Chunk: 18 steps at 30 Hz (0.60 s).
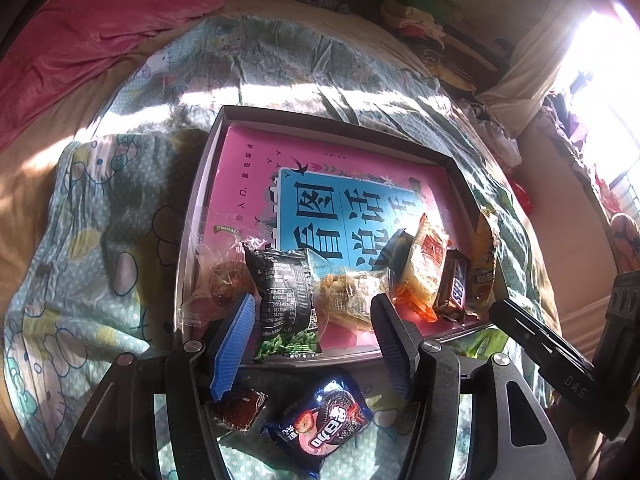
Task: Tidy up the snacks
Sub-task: 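Withdraw both open tools from the pink box back over the sheet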
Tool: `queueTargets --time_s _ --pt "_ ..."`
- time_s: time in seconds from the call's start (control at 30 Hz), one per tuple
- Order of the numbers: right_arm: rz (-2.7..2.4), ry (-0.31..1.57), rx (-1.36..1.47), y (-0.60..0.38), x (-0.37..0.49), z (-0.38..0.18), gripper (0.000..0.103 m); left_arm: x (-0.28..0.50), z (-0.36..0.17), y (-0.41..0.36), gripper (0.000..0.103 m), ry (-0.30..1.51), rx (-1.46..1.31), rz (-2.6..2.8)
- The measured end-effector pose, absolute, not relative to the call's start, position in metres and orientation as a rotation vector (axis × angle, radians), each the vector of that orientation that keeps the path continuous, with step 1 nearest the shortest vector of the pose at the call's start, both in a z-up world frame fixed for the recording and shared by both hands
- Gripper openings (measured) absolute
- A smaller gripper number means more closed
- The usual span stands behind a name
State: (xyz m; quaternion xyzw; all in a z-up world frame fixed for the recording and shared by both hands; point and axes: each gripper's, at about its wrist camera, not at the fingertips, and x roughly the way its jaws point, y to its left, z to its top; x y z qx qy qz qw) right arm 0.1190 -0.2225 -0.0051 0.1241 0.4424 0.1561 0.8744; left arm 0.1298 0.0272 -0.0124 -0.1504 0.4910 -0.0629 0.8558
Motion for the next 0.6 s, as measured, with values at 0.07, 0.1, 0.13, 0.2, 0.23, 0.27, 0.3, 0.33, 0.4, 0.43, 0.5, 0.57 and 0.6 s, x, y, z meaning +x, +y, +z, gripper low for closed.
queueTargets --time_s 0.07,0.1,0.13,0.2,0.23,0.27,0.3,0.33,0.4,0.43,0.5,0.57,0.6 --pt "0.325 0.920 0.259 -0.222 0.118 -0.004 0.041 0.128 -0.010 0.027 0.065 1.025 -0.308 -0.138" --pt "0.323 0.919 0.259 -0.222 0.118 -0.003 0.042 0.127 -0.009 0.027 0.066 1.022 -0.305 -0.140" --pt "0.321 0.918 0.259 -0.223 0.118 -0.003 0.042 0.127 -0.008 0.026 0.068 1.019 -0.303 -0.142" --pt "0.320 0.915 0.260 -0.223 0.117 -0.002 0.043 0.126 -0.005 0.026 0.069 1.016 -0.298 -0.145" --pt "0.318 0.913 0.260 -0.223 0.117 -0.001 0.044 0.125 -0.004 0.026 0.070 1.012 -0.295 -0.139" --pt "0.317 0.912 0.258 -0.223 0.117 0.000 0.045 0.124 -0.003 0.027 0.071 1.008 -0.293 -0.136" --pt "0.315 0.910 0.257 -0.223 0.116 0.001 0.046 0.123 -0.002 0.028 0.072 1.003 -0.293 -0.135" --pt "0.314 0.907 0.255 -0.223 0.116 0.001 0.047 0.122 0.000 0.029 0.073 0.999 -0.293 -0.132" --pt "0.314 0.903 0.252 -0.223 0.114 0.003 0.048 0.121 0.002 0.031 0.074 0.992 -0.295 -0.130" --pt "0.313 0.900 0.252 -0.223 0.114 0.004 0.048 0.120 0.003 0.032 0.075 0.990 -0.297 -0.129" --pt "0.313 0.896 0.251 -0.223 0.113 0.005 0.048 0.119 0.006 0.035 0.075 0.983 -0.298 -0.122" --pt "0.313 0.894 0.250 -0.222 0.112 0.007 0.049 0.118 0.009 0.037 0.075 0.979 -0.297 -0.116" --pt "0.313 0.892 0.249 -0.222 0.111 0.008 0.051 0.116 0.010 0.037 0.075 0.976 -0.299 -0.116"
